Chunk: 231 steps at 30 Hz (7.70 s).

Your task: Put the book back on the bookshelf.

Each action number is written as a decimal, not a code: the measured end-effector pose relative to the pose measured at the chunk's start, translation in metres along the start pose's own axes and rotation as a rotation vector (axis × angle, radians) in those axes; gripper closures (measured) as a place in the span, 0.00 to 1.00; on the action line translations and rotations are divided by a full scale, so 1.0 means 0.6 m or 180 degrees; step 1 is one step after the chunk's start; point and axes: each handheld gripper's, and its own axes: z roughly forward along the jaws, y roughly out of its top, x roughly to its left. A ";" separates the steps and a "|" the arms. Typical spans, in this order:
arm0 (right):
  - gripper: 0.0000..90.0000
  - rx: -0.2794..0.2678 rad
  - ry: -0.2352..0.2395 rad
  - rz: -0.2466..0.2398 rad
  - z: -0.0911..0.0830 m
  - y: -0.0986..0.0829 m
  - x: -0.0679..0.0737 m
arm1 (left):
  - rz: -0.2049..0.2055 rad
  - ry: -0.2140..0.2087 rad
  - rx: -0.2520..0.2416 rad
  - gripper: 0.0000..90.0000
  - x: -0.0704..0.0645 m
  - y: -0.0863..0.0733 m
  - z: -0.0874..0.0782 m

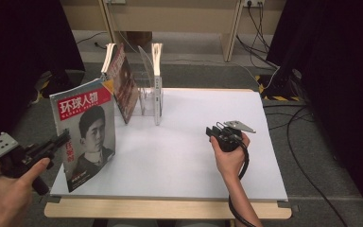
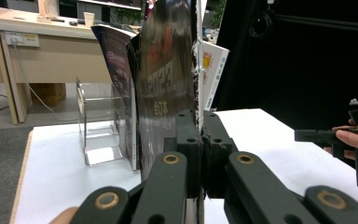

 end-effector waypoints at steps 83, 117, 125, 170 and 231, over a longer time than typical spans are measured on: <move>0.76 0.0133 -0.0165 0.0085 -0.003 -0.043 -0.039 | -0.0027 0.0358 -0.0248 0.97 0.090 0.079 0.147; 0.76 0.0165 -0.0170 0.0105 0.000 -0.047 -0.041 | -0.0035 0.0263 -0.0359 0.97 0.120 0.082 0.259; 0.76 0.0164 -0.0167 0.0092 0.001 -0.048 -0.042 | 0.0009 0.0338 -0.0404 0.97 0.131 0.071 0.289; 0.76 0.0206 -0.0151 0.0076 0.004 -0.053 -0.039 | 0.0593 0.0742 -0.0189 0.91 0.141 -0.049 0.262; 0.74 0.0307 -0.0119 0.0136 0.010 -0.059 -0.044 | -0.0188 0.0449 0.0213 0.77 0.133 0.018 0.327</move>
